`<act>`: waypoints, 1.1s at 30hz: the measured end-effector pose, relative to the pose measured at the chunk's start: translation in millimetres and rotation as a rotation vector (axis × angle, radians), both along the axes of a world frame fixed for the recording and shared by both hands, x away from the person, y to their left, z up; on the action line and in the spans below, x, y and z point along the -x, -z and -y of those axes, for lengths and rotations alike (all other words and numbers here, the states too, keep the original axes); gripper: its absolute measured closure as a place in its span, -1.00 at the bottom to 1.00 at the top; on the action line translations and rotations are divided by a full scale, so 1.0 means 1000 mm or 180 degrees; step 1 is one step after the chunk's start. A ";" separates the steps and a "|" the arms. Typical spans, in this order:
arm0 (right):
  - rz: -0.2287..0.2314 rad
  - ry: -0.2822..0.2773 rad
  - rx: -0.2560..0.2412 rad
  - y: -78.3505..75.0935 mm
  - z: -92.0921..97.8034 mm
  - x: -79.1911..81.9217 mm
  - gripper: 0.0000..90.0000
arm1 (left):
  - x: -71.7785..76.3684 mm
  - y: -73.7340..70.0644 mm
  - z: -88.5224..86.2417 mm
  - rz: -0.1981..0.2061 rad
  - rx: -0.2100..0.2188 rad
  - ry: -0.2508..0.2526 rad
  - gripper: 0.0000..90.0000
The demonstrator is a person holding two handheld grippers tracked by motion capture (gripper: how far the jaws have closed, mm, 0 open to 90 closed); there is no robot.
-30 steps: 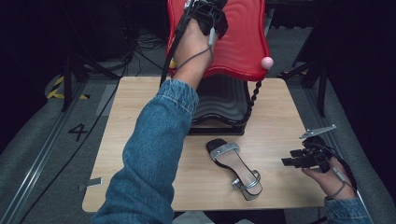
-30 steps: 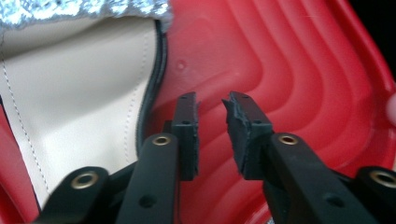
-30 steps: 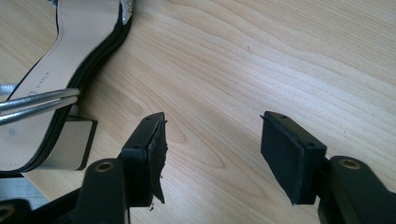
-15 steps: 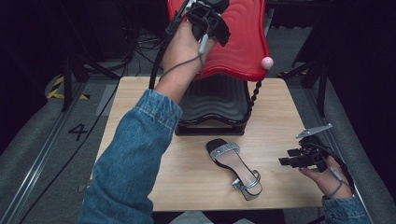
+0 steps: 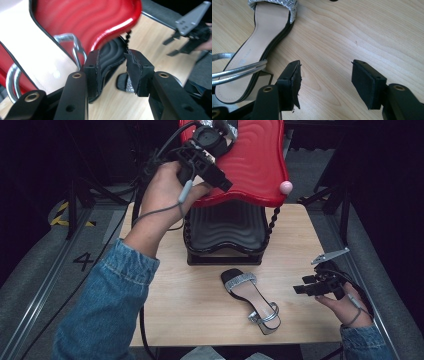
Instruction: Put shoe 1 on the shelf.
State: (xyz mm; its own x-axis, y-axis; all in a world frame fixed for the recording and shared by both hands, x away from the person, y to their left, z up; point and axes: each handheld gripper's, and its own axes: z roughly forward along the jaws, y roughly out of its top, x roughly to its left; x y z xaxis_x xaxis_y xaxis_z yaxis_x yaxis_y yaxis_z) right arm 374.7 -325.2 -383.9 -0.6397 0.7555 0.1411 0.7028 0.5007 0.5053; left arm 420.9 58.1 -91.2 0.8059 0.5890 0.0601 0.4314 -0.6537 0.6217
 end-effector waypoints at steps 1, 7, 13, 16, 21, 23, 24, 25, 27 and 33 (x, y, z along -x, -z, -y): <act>-0.0001 -0.0015 -0.0001 0.000 -0.001 -0.001 -0.08 | 0.003 0.002 -0.004 -0.0015 0.0022 0.0032 0.41; -0.0011 -0.0070 0.0009 0.000 -0.005 -0.002 -0.07 | 0.024 0.017 -0.025 -0.0075 0.0011 0.0317 0.41; 0.0007 -0.0028 0.0010 -0.001 -0.005 0.002 -0.06 | 0.039 0.044 -0.049 -0.0141 0.0028 0.0435 0.41; 0.0017 -0.0017 0.0022 0.000 -0.006 0.007 -0.05 | 0.047 0.069 -0.066 -0.0199 0.0100 0.0486 0.41; 0.0004 0.0008 0.0035 0.003 -0.009 0.004 -0.04 | 0.055 0.105 -0.083 -0.0253 0.0120 0.0441 0.41; 0.0008 0.0009 0.0060 0.002 -0.012 0.003 -0.03 | 0.056 0.117 -0.086 -0.0230 0.0103 0.0384 0.41; 0.0011 0.0000 0.0080 0.002 -0.014 0.002 -0.04 | 0.056 0.123 -0.087 -0.0248 0.0108 0.0366 0.41; 0.0011 0.0000 0.0080 0.002 -0.014 0.002 -0.04 | 0.056 0.123 -0.087 -0.0248 0.0108 0.0366 0.41; 0.0029 0.0067 0.0107 -0.001 -0.011 -0.002 -0.03 | 0.059 0.139 -0.088 -0.0273 0.0119 0.0365 0.41; 0.0054 0.0078 0.0145 -0.006 -0.010 -0.004 0.01 | 0.070 0.161 -0.089 -0.0275 0.0173 0.0288 0.41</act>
State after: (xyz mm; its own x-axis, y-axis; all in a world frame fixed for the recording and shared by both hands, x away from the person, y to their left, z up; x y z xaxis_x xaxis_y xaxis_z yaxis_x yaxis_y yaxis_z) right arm 378.8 -315.2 -377.6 -0.6229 0.7765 0.0954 0.7067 0.5062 0.4943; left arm 351.2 147.1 -252.5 0.8567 0.5142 -0.0420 0.4258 -0.6587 0.6204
